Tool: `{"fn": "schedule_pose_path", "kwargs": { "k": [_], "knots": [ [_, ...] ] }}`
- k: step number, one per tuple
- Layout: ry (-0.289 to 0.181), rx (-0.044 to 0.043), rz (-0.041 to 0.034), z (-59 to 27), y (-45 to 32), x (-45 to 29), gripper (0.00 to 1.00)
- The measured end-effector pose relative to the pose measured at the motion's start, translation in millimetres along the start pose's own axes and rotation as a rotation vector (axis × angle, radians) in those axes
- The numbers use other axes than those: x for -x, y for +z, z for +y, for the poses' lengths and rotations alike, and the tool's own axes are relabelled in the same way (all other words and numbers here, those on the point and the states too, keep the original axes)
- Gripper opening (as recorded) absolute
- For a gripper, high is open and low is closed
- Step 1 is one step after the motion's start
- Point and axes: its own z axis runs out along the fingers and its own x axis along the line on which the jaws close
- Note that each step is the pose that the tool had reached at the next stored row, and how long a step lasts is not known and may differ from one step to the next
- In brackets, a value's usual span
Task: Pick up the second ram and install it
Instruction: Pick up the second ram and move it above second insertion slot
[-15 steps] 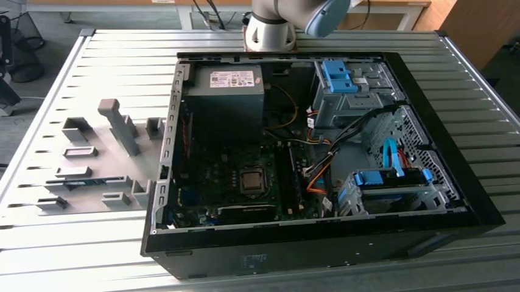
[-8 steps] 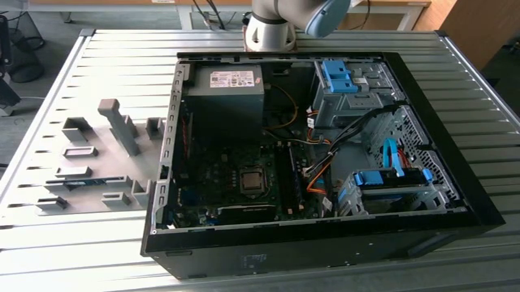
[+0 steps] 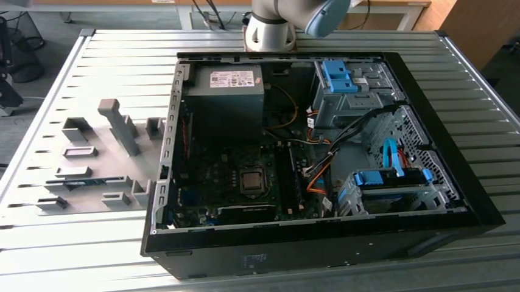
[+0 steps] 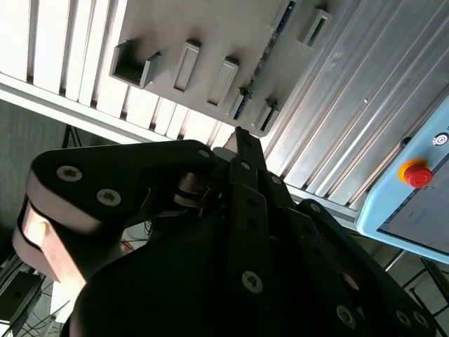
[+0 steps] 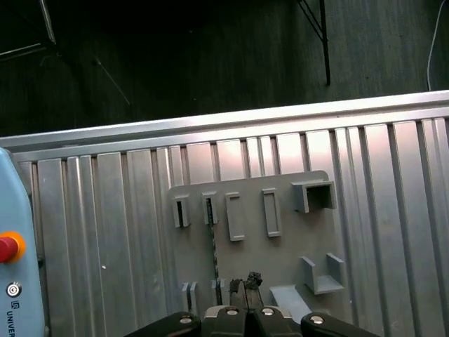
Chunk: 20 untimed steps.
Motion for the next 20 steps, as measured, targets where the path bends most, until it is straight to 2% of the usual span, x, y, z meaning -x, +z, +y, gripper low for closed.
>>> {"fn": "schedule_pose_path", "kwargs": {
  "k": [2, 15, 16, 17, 19, 20],
  "knots": [
    [0.001, -0.0034, -0.001, -0.1, 1.7, 0.0, 0.1],
    [0.002, -0.0034, -0.0012, 0.0, 2.2, 0.0, 0.1],
    [0.002, -0.0034, -0.0012, 0.0, 2.1, -0.1, 0.11],
    [0.002, -0.0034, -0.0012, 0.0, 2.2, 0.0, 0.17],
    [0.002, -0.0033, -0.0012, 0.0, 2.2, 0.0, 0.17],
    [0.002, -0.0034, -0.0012, -0.1, 2.2, -0.1, 0.24]
  ]
}}
